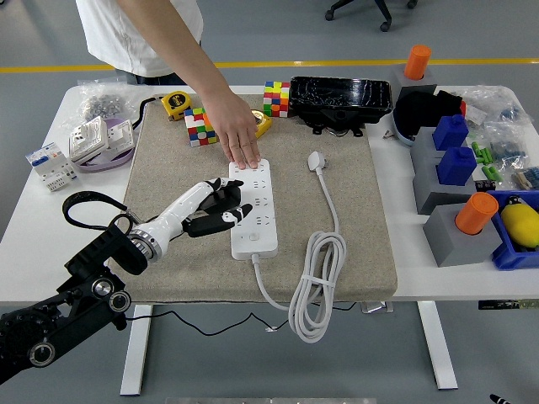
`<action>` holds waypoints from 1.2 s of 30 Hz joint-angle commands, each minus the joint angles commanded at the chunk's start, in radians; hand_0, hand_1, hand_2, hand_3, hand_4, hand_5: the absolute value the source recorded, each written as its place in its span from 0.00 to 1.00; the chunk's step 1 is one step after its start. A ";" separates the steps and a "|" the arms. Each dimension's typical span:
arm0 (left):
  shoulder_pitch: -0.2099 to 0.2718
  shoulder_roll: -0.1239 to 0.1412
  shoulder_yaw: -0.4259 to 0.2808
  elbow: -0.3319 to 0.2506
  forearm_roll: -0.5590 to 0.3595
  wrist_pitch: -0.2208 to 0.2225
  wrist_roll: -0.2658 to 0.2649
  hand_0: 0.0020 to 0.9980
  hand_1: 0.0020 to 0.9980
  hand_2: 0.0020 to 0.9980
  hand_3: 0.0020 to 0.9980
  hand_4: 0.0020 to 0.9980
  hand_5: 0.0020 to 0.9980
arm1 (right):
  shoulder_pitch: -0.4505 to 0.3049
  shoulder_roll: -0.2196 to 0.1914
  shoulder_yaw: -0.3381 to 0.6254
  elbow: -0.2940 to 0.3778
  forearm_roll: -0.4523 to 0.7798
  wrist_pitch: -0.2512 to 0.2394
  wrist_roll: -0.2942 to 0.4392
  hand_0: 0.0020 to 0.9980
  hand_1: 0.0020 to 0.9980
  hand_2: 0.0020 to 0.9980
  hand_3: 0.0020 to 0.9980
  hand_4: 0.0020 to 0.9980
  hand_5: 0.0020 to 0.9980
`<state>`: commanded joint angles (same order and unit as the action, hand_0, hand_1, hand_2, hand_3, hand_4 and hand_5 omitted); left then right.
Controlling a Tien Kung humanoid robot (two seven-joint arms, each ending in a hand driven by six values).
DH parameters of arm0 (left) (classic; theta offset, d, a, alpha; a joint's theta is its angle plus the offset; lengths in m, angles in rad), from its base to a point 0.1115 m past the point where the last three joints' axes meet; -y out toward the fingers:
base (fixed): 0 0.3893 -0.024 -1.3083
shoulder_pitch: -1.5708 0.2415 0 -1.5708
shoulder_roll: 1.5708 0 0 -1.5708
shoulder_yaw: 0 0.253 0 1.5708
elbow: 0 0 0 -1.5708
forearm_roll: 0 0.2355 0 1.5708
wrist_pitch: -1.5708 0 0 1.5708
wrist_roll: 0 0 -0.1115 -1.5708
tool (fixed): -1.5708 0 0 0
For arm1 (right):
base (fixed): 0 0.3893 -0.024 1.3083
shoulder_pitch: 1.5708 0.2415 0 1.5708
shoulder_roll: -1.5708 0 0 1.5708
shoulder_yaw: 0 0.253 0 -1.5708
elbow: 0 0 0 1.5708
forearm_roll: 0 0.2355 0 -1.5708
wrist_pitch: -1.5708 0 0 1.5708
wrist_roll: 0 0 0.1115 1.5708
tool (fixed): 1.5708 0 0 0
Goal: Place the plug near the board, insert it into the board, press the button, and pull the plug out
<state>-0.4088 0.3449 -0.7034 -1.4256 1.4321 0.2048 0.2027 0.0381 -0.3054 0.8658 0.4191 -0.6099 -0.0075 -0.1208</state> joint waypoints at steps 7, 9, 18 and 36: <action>-0.025 -0.016 0.009 0.000 0.000 -0.002 0.002 0.93 0.93 0.89 0.84 0.71 0.67 | 0.001 0.000 0.001 0.000 0.001 0.000 0.001 0.68 0.69 0.69 0.60 0.93 0.52; -0.032 -0.020 0.011 0.002 0.000 -0.002 0.003 0.93 0.93 0.89 0.84 0.71 0.67 | 0.001 0.000 0.000 0.000 0.001 0.000 0.001 0.68 0.69 0.69 0.60 0.93 0.52; -0.052 -0.034 0.022 0.012 -0.002 -0.007 0.008 0.92 0.92 0.88 0.84 0.71 0.66 | 0.001 0.000 0.000 0.000 0.002 0.000 0.001 0.68 0.69 0.69 0.60 0.93 0.52; -0.102 -0.075 0.052 0.050 -0.028 -0.006 -0.002 0.91 0.91 0.88 0.83 0.71 0.66 | 0.003 0.000 -0.006 0.001 0.004 0.000 0.002 0.68 0.69 0.69 0.60 0.93 0.52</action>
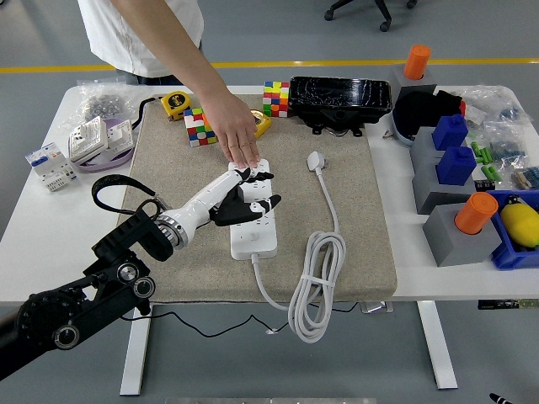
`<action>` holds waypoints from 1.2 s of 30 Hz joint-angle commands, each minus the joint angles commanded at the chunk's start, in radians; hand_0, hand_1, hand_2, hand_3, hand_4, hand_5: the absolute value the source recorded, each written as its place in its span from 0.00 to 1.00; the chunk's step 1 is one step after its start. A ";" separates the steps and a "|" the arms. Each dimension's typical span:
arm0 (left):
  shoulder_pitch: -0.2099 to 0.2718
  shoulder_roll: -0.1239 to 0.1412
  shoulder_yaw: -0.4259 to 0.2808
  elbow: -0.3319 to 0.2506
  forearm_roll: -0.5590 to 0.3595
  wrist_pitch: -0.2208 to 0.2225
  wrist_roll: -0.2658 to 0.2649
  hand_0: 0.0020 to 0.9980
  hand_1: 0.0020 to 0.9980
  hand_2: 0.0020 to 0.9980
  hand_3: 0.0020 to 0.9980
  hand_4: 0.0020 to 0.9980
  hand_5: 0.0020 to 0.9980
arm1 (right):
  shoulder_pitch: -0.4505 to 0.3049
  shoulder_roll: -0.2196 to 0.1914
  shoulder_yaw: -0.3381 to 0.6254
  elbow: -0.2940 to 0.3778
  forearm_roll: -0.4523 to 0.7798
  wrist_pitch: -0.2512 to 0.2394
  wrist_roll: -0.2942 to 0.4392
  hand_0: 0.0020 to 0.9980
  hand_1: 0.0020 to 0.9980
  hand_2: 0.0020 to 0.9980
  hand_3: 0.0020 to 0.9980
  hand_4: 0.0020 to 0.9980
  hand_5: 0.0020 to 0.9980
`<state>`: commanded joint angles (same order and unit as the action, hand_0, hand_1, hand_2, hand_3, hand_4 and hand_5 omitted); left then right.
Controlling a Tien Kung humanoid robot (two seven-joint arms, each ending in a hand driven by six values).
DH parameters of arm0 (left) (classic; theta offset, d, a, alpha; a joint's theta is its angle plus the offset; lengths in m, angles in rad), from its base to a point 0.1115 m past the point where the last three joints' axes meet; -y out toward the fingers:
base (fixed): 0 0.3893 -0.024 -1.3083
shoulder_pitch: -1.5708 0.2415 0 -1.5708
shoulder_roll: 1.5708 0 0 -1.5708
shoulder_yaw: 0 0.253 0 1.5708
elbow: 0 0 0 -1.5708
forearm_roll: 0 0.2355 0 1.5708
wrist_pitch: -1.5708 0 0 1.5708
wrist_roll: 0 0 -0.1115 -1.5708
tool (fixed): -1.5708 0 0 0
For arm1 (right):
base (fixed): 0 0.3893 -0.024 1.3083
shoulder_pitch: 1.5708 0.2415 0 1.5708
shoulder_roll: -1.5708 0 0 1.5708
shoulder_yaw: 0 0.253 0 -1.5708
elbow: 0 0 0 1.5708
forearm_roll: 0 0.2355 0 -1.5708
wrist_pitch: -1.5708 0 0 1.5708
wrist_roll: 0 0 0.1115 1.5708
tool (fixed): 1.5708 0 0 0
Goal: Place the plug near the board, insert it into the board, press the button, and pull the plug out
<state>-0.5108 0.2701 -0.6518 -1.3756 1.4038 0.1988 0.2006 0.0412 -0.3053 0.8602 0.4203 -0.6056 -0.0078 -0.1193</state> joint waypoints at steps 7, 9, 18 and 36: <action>-0.018 -0.023 0.023 0.023 -0.015 0.001 -0.005 0.91 0.90 0.88 0.83 0.72 0.66 | 0.001 0.000 0.000 -0.001 0.002 0.000 0.000 0.68 0.69 0.69 0.60 0.93 0.52; -0.020 -0.028 0.025 0.028 -0.017 0.001 -0.006 0.91 0.90 0.88 0.83 0.72 0.66 | 0.001 0.000 0.000 -0.001 0.002 0.000 0.000 0.68 0.69 0.69 0.60 0.93 0.52; -0.003 -0.005 -0.019 -0.034 0.012 0.015 -0.021 0.90 0.90 0.87 0.82 0.72 0.65 | -0.002 0.001 -0.001 0.001 0.000 -0.001 0.000 0.68 0.69 0.69 0.60 0.93 0.52; 0.060 0.063 -0.043 -0.026 0.216 -0.014 0.063 0.89 0.88 0.84 0.80 0.72 0.66 | -0.002 -0.002 -0.009 0.002 0.001 -0.001 0.000 0.68 0.69 0.69 0.60 0.93 0.52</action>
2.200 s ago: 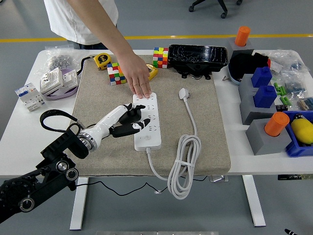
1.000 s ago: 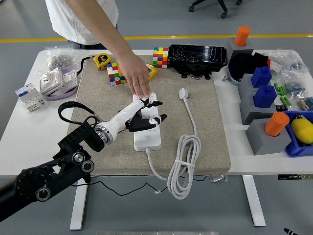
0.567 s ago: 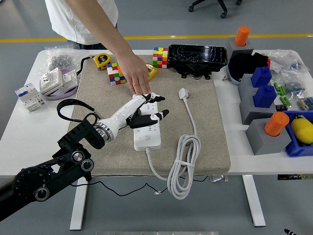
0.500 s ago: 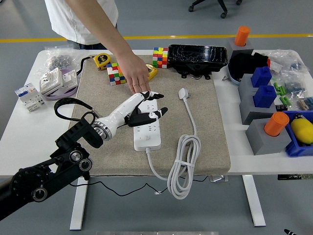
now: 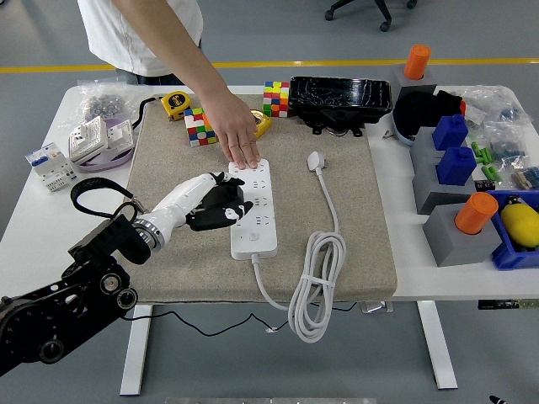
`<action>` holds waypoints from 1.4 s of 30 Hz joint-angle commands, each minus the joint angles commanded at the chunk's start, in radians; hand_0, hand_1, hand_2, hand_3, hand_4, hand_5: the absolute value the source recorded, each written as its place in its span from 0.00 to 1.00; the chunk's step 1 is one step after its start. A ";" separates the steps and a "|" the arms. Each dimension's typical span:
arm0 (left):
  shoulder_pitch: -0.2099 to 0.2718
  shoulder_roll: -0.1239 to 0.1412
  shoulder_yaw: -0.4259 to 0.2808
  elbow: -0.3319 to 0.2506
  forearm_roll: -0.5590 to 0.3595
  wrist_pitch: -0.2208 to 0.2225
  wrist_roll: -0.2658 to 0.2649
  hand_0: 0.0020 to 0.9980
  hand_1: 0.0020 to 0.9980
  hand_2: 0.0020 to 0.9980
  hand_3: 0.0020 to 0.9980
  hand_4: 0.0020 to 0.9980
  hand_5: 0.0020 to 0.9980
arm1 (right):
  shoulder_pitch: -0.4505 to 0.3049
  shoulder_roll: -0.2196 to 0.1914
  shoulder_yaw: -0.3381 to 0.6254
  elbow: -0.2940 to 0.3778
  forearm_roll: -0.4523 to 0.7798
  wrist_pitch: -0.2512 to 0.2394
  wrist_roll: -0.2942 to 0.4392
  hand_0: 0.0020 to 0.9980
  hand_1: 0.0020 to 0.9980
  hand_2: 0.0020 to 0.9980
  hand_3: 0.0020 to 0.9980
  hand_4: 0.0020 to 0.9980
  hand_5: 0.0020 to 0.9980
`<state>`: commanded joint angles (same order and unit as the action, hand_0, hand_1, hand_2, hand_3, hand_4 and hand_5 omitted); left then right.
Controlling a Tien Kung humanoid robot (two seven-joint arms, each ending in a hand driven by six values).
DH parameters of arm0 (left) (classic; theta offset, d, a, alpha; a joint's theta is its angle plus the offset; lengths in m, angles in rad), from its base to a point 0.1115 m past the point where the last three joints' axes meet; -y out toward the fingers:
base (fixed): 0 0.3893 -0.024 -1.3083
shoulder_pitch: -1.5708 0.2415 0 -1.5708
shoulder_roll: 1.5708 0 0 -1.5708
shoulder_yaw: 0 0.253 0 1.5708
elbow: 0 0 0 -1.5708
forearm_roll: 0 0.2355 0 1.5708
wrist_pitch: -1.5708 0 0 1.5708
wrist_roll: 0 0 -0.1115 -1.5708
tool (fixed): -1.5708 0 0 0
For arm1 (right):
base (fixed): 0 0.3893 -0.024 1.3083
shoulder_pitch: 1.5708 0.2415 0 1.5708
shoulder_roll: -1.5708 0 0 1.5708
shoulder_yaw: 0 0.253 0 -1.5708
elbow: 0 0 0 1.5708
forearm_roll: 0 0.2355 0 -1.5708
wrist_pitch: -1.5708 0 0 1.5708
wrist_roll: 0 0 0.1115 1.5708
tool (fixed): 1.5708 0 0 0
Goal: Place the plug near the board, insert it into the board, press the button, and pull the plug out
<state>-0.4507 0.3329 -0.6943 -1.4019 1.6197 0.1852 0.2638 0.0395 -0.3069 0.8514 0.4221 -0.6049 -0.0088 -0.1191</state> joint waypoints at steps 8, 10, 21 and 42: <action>-0.020 -0.013 0.031 0.008 -0.012 -0.008 0.008 0.88 0.88 0.84 0.79 0.72 0.66 | 0.002 -0.004 0.000 0.004 -0.002 -0.001 0.000 0.68 0.69 0.69 0.60 0.93 0.52; -0.029 -0.017 0.035 0.010 -0.015 -0.009 0.007 0.88 0.88 0.84 0.79 0.72 0.66 | 0.002 -0.004 -0.002 0.004 -0.002 0.000 0.000 0.68 0.69 0.69 0.60 0.93 0.52; -0.053 -0.039 0.058 0.023 -0.024 -0.013 0.007 0.88 0.87 0.84 0.79 0.72 0.66 | -0.001 -0.003 0.005 0.004 -0.002 0.000 0.000 0.68 0.69 0.69 0.60 0.93 0.52; -0.007 0.004 -0.035 -0.117 -0.058 -0.016 0.011 0.50 0.62 0.65 0.78 0.73 0.63 | -0.004 -0.002 0.015 0.007 -0.008 0.000 0.000 0.68 0.69 0.69 0.60 0.93 0.52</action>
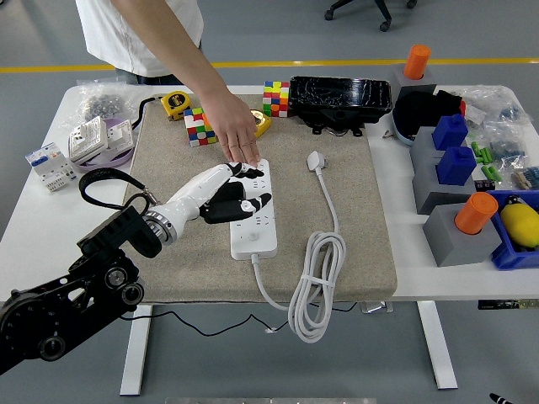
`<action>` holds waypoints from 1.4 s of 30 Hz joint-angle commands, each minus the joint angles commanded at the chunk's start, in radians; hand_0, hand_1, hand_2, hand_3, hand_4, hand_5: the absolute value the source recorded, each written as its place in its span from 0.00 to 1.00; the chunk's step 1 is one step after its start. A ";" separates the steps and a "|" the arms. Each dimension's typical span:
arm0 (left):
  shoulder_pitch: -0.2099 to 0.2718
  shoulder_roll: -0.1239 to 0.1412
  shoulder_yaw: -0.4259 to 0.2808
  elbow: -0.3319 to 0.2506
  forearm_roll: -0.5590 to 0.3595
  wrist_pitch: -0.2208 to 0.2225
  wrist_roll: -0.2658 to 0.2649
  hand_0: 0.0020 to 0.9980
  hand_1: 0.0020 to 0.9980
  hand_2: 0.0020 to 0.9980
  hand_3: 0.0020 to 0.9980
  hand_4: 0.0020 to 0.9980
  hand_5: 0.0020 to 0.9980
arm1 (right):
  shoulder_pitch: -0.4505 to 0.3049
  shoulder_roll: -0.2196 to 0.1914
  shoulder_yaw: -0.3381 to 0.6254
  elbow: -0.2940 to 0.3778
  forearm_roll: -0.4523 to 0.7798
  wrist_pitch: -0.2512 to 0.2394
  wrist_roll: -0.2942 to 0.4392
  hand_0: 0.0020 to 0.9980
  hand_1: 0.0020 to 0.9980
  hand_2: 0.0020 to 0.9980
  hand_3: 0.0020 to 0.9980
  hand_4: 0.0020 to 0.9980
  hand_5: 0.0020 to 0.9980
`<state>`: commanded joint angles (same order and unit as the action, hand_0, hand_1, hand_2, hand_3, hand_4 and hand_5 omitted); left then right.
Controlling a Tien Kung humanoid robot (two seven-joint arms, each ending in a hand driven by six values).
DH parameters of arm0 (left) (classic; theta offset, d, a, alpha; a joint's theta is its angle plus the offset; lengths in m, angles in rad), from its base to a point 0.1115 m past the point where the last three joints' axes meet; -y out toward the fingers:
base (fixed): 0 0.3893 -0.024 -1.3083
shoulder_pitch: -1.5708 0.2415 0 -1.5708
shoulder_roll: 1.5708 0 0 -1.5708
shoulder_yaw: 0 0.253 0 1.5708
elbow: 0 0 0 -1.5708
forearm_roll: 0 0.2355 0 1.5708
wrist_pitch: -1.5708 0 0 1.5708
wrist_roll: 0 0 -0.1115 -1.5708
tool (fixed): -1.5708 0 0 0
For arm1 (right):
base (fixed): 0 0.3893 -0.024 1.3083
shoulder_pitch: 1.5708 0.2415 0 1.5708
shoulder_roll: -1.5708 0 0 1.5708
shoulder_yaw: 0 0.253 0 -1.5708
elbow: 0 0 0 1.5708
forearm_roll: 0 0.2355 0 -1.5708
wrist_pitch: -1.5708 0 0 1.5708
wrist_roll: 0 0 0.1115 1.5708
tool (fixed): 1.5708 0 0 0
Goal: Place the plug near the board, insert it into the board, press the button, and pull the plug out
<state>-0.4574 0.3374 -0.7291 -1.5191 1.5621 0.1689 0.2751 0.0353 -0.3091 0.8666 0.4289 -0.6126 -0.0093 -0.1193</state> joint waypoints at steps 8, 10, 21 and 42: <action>0.027 0.044 -0.045 -0.118 -0.009 -0.104 0.077 0.25 0.30 0.39 0.69 0.73 0.36 | -0.004 -0.002 0.002 0.000 -0.001 0.000 -0.001 0.68 0.69 0.69 0.60 0.93 0.52; 0.026 0.043 -0.045 -0.122 -0.004 -0.132 0.091 0.15 0.10 0.21 0.78 0.54 0.00 | -0.003 -0.002 0.002 0.001 -0.002 0.000 -0.001 0.68 0.69 0.69 0.60 0.93 0.52; 0.001 0.055 -0.001 -0.106 -0.054 -0.264 0.232 0.09 0.04 0.14 0.91 0.68 0.00 | -0.002 -0.003 0.004 0.006 -0.004 0.000 -0.002 0.68 0.69 0.69 0.60 0.93 0.52; -0.047 0.048 0.062 -0.064 -0.160 -0.329 0.298 0.07 0.04 0.14 0.93 0.72 0.00 | 0.008 -0.013 -0.018 0.008 0.000 0.000 -0.001 0.68 0.68 0.69 0.60 0.93 0.52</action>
<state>-0.5043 0.3851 -0.6668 -1.5828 1.4023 -0.1604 0.5727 0.0437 -0.3220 0.8490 0.4372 -0.6122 -0.0090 -0.1207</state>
